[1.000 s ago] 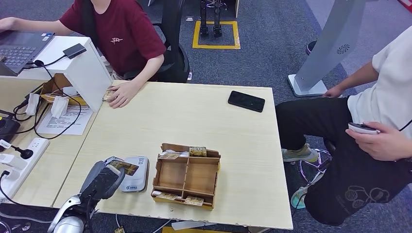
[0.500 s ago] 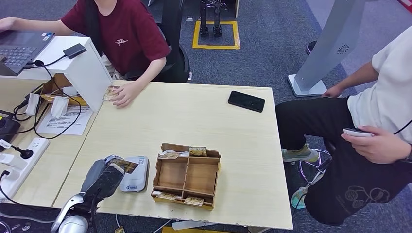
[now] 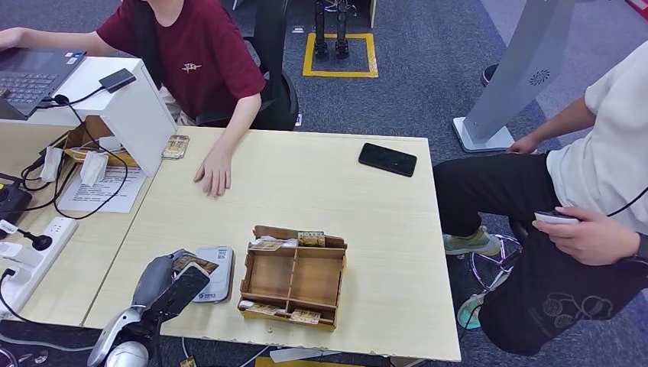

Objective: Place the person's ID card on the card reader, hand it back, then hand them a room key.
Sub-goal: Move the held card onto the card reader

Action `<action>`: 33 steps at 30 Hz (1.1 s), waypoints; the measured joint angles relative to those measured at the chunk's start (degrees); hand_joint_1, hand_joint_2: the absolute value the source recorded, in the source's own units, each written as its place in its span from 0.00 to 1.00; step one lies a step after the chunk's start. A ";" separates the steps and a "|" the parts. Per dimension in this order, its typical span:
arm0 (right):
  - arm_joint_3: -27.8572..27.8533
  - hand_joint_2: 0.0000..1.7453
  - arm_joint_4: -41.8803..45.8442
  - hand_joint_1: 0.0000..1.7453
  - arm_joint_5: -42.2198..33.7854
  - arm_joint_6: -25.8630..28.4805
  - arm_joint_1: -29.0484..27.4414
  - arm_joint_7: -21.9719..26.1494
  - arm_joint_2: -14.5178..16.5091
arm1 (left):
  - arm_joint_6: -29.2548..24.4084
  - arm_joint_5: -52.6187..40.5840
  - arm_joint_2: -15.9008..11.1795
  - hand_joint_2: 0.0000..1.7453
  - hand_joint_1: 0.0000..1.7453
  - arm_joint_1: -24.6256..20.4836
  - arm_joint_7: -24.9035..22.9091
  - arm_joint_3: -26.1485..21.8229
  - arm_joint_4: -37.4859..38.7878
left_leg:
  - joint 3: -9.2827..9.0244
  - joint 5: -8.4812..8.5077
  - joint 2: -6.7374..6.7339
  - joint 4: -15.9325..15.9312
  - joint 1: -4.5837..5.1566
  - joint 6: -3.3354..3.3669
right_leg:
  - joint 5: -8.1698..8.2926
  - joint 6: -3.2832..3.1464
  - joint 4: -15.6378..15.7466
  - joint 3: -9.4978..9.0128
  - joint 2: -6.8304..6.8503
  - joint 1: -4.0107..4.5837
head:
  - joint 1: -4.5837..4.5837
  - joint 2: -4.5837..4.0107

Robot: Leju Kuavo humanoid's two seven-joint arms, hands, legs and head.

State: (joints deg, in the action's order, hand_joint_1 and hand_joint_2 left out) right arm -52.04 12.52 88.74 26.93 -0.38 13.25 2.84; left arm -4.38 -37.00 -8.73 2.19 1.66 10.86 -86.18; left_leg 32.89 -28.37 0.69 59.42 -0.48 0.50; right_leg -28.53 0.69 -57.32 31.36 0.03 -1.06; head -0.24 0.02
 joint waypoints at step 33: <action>1.06 1.00 0.01 0.00 0.00 -0.70 0.03 0.01 0.00 | -4.46 -11.68 1.22 1.00 1.00 -0.97 -2.77 0.00 4.34 | -0.07 0.00 0.01 0.00 0.00 0.00 | 0.00 0.00 0.00 -0.08 0.01 0.00 | 0.00 -0.01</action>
State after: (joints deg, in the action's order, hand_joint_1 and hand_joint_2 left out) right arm -50.98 12.53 88.74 26.23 -0.34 13.26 2.84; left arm -8.85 -48.68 -7.50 1.22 -1.11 10.86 -81.84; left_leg 32.82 -28.37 0.70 59.42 -0.48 0.50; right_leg -28.53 0.68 -57.33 31.28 0.05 -1.05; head -0.24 0.01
